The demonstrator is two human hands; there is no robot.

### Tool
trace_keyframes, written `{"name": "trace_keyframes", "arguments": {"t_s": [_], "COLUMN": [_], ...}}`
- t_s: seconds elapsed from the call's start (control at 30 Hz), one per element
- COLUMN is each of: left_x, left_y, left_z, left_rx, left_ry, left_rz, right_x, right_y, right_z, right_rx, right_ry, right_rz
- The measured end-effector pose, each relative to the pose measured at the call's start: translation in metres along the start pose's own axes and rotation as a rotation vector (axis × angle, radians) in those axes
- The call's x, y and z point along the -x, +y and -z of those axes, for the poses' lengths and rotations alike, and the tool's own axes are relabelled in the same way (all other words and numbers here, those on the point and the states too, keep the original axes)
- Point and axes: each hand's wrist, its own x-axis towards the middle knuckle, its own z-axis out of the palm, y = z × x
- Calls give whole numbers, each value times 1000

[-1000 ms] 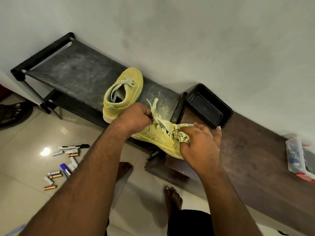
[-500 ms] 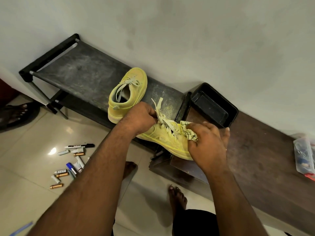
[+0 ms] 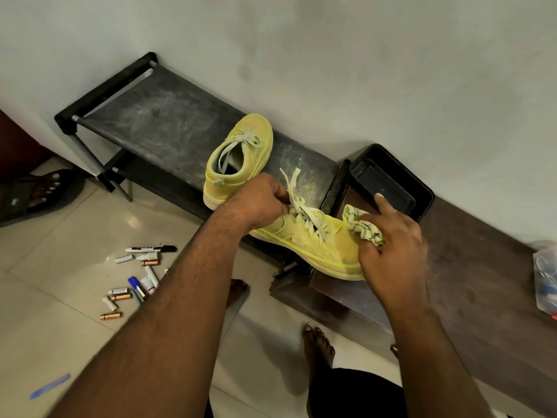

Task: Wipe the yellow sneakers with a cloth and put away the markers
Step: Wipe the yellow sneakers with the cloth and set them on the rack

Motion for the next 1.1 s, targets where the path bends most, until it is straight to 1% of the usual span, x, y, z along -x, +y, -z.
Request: {"name": "trace_keyframes", "arguments": {"t_s": [0.07, 0.13, 0.27, 0.33, 0.4, 0.43, 0.47, 0.5, 0.53, 0.6, 0.63, 0.73, 0.77, 0.8, 0.83, 0.87, 0.9, 0.93, 0.97, 1.0, 1.03, 1.1], "left_x": [-1, -2, -4, -4, -4, -4, -3, -3, -3, -3, -3, -5, -5, -5, -5, -5, -4, -4, -4, -3, -2, -2], "left_y": [0, 1, 0, 0, -1, -1, -1, -1, -1, -1, 0, -1, -1, -2, -2, -3, -4, -3, -3, 0, 3, 7], "left_z": [-1, -2, -2, -2, -2, -2, -2, -2, -3, -4, -4, -4, -4, -3, -2, -1, 1, 2, 3, 4, 4, 4], "left_rx": [9, 3, -2, -1, -1, -3, -8, -14, -17, -20, -24, -22, -25, -24, -18, -11, -3, 7, 18, 32, 54, 113], "left_ry": [3, 6, 12, 14, 15, 16, 18, 21, 25, 36, 39, 39, 32, 18, 3, -13, -26, -34, -34, -30, -27, -27], "left_rz": [4, 6, 18, 20, 19, 18, 15, 10, 9, 13, 17, 26, 29, 35, 40, 46, 53, 60, 73, 88, 106, 145], "right_x": [-5, -5, 9, 20, 25, 22, 16, 8, 1, -7, -7, 3, 8, 12, 15, 16, 15, 14, 11, 7, 4, -1], "right_y": [-1, -1, 1, 6, 9, 9, 10, 10, 9, 6, 4, -1, 1, 4, 6, 10, 15, 21, 23, 25, 23, 23], "right_z": [-7, -11, 5, 13, 13, 11, 8, 4, 0, -7, -9, -4, 1, 8, 15, 19, 22, 21, 19, 16, 12, 0], "right_rx": [98, 136, 92, 22, -186, -252, -249, -194, -114, 19, 45, 64, 23, -68, -215, -392, -553, -657, -660, -585, -470, -235], "right_ry": [-114, -192, -232, -197, -80, -10, 35, 43, 10, -119, -167, -237, -273, -314, -336, -306, -230, -127, -36, 12, 8, -121], "right_rz": [36, 28, 4, 2, -39, -59, -68, -60, -30, 32, 47, 123, 143, 130, 79, -3, -91, -150, -137, -70, 19, 171]}}
